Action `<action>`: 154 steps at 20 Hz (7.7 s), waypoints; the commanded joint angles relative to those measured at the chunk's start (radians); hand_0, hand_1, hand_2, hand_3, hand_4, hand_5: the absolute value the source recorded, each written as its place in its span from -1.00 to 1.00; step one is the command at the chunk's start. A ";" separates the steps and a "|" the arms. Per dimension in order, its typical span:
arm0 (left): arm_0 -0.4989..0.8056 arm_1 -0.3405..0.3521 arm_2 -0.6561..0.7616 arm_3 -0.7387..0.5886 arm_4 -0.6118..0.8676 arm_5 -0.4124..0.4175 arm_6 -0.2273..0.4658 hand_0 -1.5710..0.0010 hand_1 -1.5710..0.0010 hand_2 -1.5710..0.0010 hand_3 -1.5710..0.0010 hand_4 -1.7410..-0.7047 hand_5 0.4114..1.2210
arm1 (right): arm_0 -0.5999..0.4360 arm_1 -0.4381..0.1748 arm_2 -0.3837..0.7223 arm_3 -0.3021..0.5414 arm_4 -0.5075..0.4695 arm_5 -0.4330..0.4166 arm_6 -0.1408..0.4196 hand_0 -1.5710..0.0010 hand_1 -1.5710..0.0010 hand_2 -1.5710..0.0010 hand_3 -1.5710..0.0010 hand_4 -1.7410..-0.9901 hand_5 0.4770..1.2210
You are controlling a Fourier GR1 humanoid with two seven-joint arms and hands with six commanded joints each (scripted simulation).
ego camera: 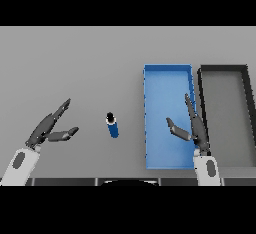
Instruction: Pick up the blue pipe and place it into the blue bin.
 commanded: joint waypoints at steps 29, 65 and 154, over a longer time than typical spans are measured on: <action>-0.197 -0.445 -0.236 0.249 -0.173 0.031 0.034 1.00 0.95 0.81 0.84 0.07 -0.66 | 0.033 -0.019 -0.026 -0.029 -0.022 0.008 -0.002 1.00 1.00 1.00 1.00 0.41 -0.52; -0.222 -0.585 -0.203 -0.014 -0.222 -0.041 0.080 -1.00 -1.00 -1.00 -1.00 -0.47 1.00 | 0.552 0.282 0.152 -0.332 0.300 -0.342 -0.069 1.00 1.00 1.00 1.00 0.48 -0.56; -0.209 -0.622 -0.086 -0.013 -0.362 -0.220 0.267 1.00 1.00 1.00 1.00 0.65 -1.00 | -0.943 -0.402 -0.001 -0.205 -0.590 -0.338 0.718 -1.00 -1.00 -1.00 -1.00 -1.00 1.00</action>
